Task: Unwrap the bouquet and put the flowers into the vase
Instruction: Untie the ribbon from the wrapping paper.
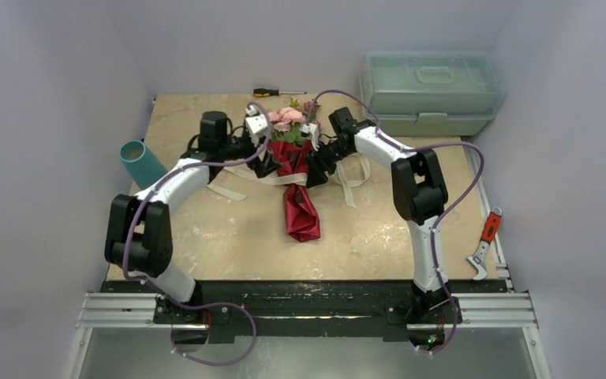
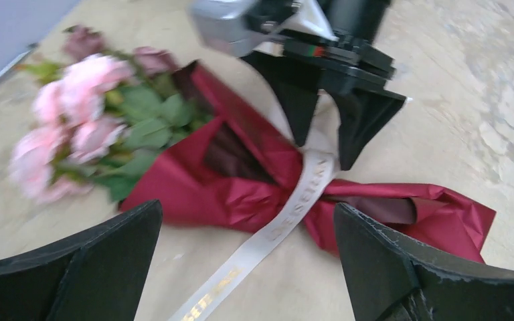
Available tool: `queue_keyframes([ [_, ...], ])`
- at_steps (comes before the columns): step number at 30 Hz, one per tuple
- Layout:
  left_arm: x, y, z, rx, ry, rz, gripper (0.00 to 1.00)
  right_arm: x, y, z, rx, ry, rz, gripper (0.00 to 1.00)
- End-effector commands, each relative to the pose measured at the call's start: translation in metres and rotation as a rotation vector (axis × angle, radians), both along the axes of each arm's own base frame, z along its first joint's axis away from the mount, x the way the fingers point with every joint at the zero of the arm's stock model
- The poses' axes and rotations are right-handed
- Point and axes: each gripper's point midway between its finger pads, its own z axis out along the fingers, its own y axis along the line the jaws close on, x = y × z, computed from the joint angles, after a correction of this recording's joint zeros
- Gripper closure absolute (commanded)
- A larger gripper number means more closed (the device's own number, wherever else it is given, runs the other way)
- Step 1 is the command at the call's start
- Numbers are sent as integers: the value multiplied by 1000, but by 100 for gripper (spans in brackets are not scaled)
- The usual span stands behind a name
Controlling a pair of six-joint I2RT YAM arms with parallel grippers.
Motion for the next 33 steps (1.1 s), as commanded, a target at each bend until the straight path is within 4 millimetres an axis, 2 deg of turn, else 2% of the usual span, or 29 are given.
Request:
queue_keyframes([
  [1, -12, -54, -19, 25, -132, -250, 0, -19, 0, 20, 62, 11, 56, 39],
  [5, -14, -74, -47, 58, -153, -318, 0, -27, -2, 15, 53, 50, 59, 36],
  [7, -14, -81, -61, 97, -176, -354, 0, -26, -3, 9, 46, 52, 47, 41],
  [10, -14, -90, -80, 148, -183, -394, 0, -20, -3, -1, 35, 53, 30, 66],
  [13, -21, -91, -104, 237, -119, -444, 0, -19, -6, -6, 12, 64, 26, 98],
  [14, -22, -88, -111, 271, -97, -449, 0, -20, -8, -2, 14, 64, 23, 100],
  [17, -23, -78, -133, 352, -17, -435, 0, -25, -7, 15, 41, 77, 12, 100],
  [21, -37, -62, -163, 438, 137, -453, 0, -36, -6, 34, 75, 112, 5, 100],
  [24, -46, -55, -173, 457, 167, -450, 0, -39, -8, 44, 83, 118, -10, 100],
  [26, -50, -51, -179, 464, 195, -442, 0, -34, -13, 56, 98, 106, -38, 100],
  [30, -45, -45, -181, 441, 232, -406, 0, -9, -26, 87, 148, 76, -127, 100],
  [33, -43, -41, -184, 439, 255, -402, 0, -6, -31, 92, 138, 72, -129, 100],
])
